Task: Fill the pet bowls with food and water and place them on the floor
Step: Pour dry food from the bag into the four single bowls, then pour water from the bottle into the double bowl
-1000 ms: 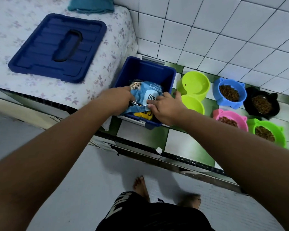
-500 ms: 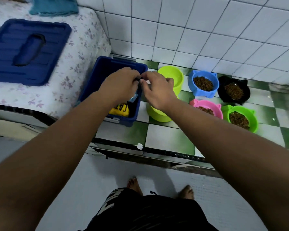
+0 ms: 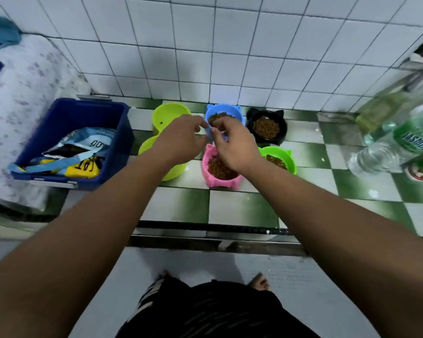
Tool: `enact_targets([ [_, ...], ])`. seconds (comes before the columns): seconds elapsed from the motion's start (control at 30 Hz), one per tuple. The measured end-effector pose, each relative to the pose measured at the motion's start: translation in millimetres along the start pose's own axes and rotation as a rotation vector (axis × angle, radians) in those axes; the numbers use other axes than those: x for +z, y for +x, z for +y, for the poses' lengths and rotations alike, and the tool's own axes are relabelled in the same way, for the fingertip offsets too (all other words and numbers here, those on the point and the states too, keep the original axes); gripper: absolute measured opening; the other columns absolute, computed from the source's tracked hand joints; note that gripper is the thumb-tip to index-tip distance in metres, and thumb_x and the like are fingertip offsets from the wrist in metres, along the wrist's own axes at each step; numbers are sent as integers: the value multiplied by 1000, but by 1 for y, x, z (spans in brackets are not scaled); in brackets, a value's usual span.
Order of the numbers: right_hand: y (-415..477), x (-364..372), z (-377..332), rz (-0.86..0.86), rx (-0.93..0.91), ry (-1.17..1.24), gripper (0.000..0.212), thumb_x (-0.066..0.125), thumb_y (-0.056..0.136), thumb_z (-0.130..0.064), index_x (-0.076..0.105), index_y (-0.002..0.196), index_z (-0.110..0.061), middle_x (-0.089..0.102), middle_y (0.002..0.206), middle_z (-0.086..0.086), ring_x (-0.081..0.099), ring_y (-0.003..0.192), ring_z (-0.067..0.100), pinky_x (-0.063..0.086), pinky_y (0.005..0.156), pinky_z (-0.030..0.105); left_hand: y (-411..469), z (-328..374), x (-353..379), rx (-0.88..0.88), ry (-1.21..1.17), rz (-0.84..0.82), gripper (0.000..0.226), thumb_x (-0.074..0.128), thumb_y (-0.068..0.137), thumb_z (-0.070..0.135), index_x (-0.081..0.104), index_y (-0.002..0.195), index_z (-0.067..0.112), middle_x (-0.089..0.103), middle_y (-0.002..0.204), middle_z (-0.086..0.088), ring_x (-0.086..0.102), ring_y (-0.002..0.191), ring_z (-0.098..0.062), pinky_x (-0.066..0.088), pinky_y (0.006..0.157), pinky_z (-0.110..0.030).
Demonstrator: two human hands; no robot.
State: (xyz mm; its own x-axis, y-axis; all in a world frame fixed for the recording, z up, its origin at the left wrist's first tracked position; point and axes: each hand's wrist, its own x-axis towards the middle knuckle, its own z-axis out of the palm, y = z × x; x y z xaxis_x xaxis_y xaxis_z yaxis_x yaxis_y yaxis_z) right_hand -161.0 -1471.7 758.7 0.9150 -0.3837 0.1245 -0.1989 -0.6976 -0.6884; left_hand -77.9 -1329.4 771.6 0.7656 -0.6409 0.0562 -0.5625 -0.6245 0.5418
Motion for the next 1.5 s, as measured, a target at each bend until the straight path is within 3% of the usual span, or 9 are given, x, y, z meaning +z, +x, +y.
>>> enact_targets([
  [0.13,-7,-60,46,57,11,96,30,49,90,-45,65,103,-23,66,97,-5,63,92,19,52,86,47,21,66,42,40,-15,3,23,67,92,22,72,114,17,65,94,0,59,90,-18,40,77,-28],
  [0.27,-12,-123,98,168,57,143,23,57,94,-35,66,106,-18,68,92,1,64,85,18,53,83,39,41,127,87,60,-102,-27,28,69,90,30,69,115,17,72,97,-4,67,94,-23,52,86,-34],
  [0.53,-39,-220,177,357,183,170,18,58,94,-30,66,104,-16,69,96,-2,64,87,11,54,85,33,84,240,159,164,-196,-171,31,71,91,30,65,119,19,70,98,-4,67,94,-21,52,90,-34],
  [0.67,-57,-261,195,515,163,150,14,58,93,-25,67,95,-15,69,89,-1,64,80,10,56,76,34,107,283,187,267,-251,-269,49,73,77,45,65,116,17,65,89,1,68,87,-27,56,86,-45],
  [0.77,-67,-291,205,752,134,124,7,62,90,-16,64,84,-13,64,78,-1,60,72,13,52,67,33,126,309,213,265,-395,-351,74,87,65,58,60,125,22,66,105,2,65,93,-20,56,92,-48],
  [0.9,-58,-327,227,1030,203,154,19,73,85,-27,57,90,-19,55,83,1,54,74,16,51,70,37,145,345,234,223,-569,-392,91,98,63,39,50,138,19,64,125,2,63,108,-9,52,97,-24],
  [1.03,-40,-343,241,922,342,215,43,85,74,-43,57,99,-21,61,100,-3,57,90,10,51,83,23,157,364,248,249,-644,-436,93,101,56,40,54,135,21,71,124,6,69,112,-11,56,100,-40],
  [1.3,-24,-340,248,874,299,336,28,83,78,-27,60,92,-19,65,87,-6,61,80,8,55,78,26,161,373,254,304,-770,-437,68,93,68,1,62,128,0,76,116,-11,75,101,-13,57,81,-22],
  [1.5,-23,-336,253,750,218,402,20,68,91,-23,67,110,-15,67,108,4,63,96,12,55,90,28,170,367,258,306,-753,-438,69,97,65,14,65,126,11,77,116,-5,74,107,-21,59,95,-45],
])
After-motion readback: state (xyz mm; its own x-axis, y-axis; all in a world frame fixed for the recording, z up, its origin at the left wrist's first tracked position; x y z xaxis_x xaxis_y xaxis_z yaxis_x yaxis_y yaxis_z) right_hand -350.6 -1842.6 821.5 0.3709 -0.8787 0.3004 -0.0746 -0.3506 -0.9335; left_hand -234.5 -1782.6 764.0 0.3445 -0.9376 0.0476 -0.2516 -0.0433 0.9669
